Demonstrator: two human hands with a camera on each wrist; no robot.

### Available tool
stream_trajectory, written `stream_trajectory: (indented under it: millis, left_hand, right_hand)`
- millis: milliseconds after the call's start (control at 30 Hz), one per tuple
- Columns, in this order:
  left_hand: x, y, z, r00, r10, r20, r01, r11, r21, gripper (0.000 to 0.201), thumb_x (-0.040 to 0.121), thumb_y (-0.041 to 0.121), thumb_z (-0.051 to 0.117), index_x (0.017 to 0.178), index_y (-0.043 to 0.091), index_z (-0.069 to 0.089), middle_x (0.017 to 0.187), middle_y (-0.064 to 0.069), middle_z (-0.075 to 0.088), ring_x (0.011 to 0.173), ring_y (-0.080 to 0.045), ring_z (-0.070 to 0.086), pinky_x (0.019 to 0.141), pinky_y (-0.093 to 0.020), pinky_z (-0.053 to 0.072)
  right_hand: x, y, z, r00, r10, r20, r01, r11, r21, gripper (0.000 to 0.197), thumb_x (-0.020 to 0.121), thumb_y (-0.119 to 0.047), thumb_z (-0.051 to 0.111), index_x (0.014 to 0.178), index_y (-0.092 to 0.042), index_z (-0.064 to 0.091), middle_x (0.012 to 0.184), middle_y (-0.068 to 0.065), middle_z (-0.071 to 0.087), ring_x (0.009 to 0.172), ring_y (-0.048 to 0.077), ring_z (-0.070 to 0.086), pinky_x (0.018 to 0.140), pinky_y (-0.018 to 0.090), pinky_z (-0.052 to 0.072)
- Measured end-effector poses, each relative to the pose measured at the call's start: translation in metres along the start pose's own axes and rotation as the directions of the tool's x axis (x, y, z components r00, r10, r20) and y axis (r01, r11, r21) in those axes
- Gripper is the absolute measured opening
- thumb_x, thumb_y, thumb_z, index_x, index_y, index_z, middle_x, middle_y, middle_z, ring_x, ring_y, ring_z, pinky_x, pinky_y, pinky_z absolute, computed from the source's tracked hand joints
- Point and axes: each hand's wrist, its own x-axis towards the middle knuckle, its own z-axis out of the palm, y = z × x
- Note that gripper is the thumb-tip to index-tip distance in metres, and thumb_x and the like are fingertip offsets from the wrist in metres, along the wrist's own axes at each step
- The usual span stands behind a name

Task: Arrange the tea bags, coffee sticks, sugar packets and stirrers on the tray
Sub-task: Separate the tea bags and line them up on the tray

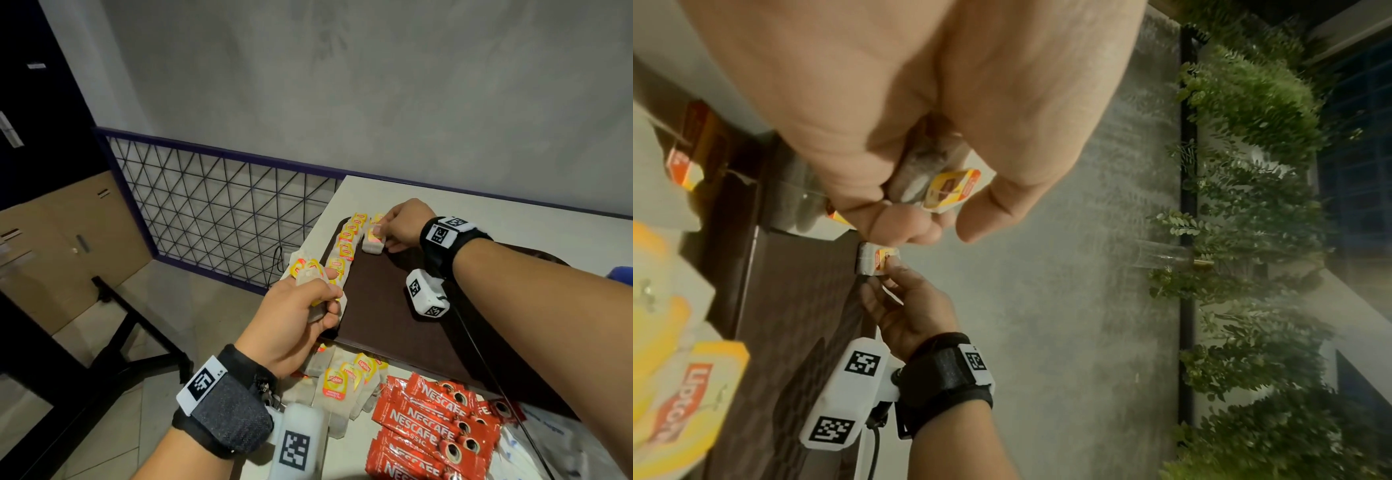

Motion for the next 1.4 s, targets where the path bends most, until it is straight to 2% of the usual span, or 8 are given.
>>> stream_trajectory:
  millis: [133, 233, 367, 600, 733, 900, 1167, 1400]
  left_hand:
    - [0.001, 0.000, -0.001, 1.000, 0.000, -0.003, 0.000, 1.000, -0.005, 0.031, 0.093, -0.009, 0.054, 0.123, -0.006, 0.058, 0.081, -0.013, 0.055, 0.062, -0.017, 0.051, 0.049, -0.023, 0.042]
    - [0.000, 0.001, 0.000, 1.000, 0.000, 0.001, 0.000, 1.000, -0.003, 0.028, 0.093, -0.009, 0.054, 0.120, -0.004, 0.059, 0.080, -0.013, 0.055, 0.062, -0.017, 0.051, 0.049, -0.022, 0.041]
    - [0.000, 0.001, 0.000, 1.000, 0.002, -0.003, -0.002, 1.000, -0.003, 0.028, 0.093, -0.009, 0.054, 0.119, -0.004, 0.058, 0.081, -0.014, 0.055, 0.062, -0.018, 0.050, 0.049, -0.023, 0.041]
    - [0.000, 0.001, -0.001, 1.000, 0.000, -0.013, 0.000, 1.000, -0.004, 0.029, 0.093, -0.009, 0.054, 0.121, -0.005, 0.058, 0.081, -0.013, 0.054, 0.061, -0.017, 0.051, 0.048, -0.023, 0.041]
    - [0.000, 0.000, 0.000, 1.000, -0.004, -0.006, 0.004, 1.000, -0.010, 0.028, 0.093, -0.009, 0.054, 0.121, -0.005, 0.058, 0.082, -0.014, 0.052, 0.062, -0.018, 0.050, 0.048, -0.023, 0.041]
    - [0.000, -0.001, 0.000, 1.000, -0.010, -0.016, 0.010, 1.000, -0.010, 0.028, 0.093, -0.009, 0.054, 0.120, -0.005, 0.058, 0.083, -0.015, 0.053, 0.063, -0.018, 0.050, 0.049, -0.024, 0.040]
    - [0.001, -0.001, -0.001, 0.999, -0.026, -0.029, 0.025, 1.000, -0.018, 0.032, 0.093, -0.010, 0.053, 0.124, -0.006, 0.058, 0.083, -0.013, 0.054, 0.063, -0.018, 0.051, 0.050, -0.023, 0.042]
    - [-0.001, 0.003, -0.002, 0.999, -0.051, -0.003, 0.051, 0.996, -0.072, 0.055, 0.081, -0.016, 0.028, 0.128, -0.010, 0.057, 0.095, -0.021, 0.064, 0.069, -0.024, 0.057, 0.063, -0.031, 0.044]
  right_hand:
    - [0.006, 0.001, 0.002, 1.000, -0.003, -0.010, 0.004, 0.998, 0.063, 0.022, 0.088, -0.015, 0.083, 0.094, -0.003, 0.065, 0.081, 0.016, 0.070, 0.073, 0.029, 0.072, 0.073, 0.045, 0.065]
    - [0.010, 0.001, -0.002, 0.997, 0.083, -0.004, -0.081, 0.984, 0.158, 0.019, 0.101, -0.015, 0.065, 0.101, 0.003, 0.060, 0.081, 0.020, 0.069, 0.074, 0.034, 0.073, 0.083, 0.049, 0.063]
    - [0.013, 0.003, -0.003, 0.996, 0.085, 0.014, -0.086, 0.991, 0.102, 0.006, 0.096, -0.005, 0.059, 0.096, -0.001, 0.065, 0.093, 0.021, 0.073, 0.073, 0.029, 0.074, 0.071, 0.039, 0.065]
    - [0.015, 0.001, -0.004, 0.995, 0.099, -0.029, -0.096, 0.992, 0.079, 0.004, 0.091, -0.009, 0.063, 0.094, -0.007, 0.062, 0.096, 0.018, 0.071, 0.078, 0.029, 0.074, 0.058, 0.032, 0.060]
    - [0.024, 0.007, -0.009, 0.993, 0.111, -0.042, -0.107, 0.990, 0.088, 0.016, 0.094, -0.010, 0.059, 0.108, -0.005, 0.064, 0.106, 0.020, 0.071, 0.083, 0.028, 0.073, 0.061, 0.034, 0.060]
    - [0.032, 0.007, -0.006, 0.995, 0.086, -0.055, -0.079, 0.991, 0.112, 0.036, 0.098, -0.009, 0.055, 0.131, 0.004, 0.060, 0.112, 0.022, 0.067, 0.091, 0.029, 0.068, 0.084, 0.043, 0.063]
    - [0.026, 0.008, -0.008, 0.993, 0.102, -0.063, -0.092, 0.986, 0.142, 0.037, 0.096, -0.015, 0.061, 0.128, 0.001, 0.062, 0.106, 0.016, 0.065, 0.088, 0.028, 0.067, 0.072, 0.038, 0.059]
    - [-0.036, -0.025, -0.028, 0.999, -0.042, -0.035, 0.046, 0.988, 0.146, 0.028, 0.095, -0.014, 0.065, 0.120, -0.001, 0.066, 0.102, 0.011, 0.067, 0.081, 0.023, 0.066, 0.067, 0.034, 0.059]
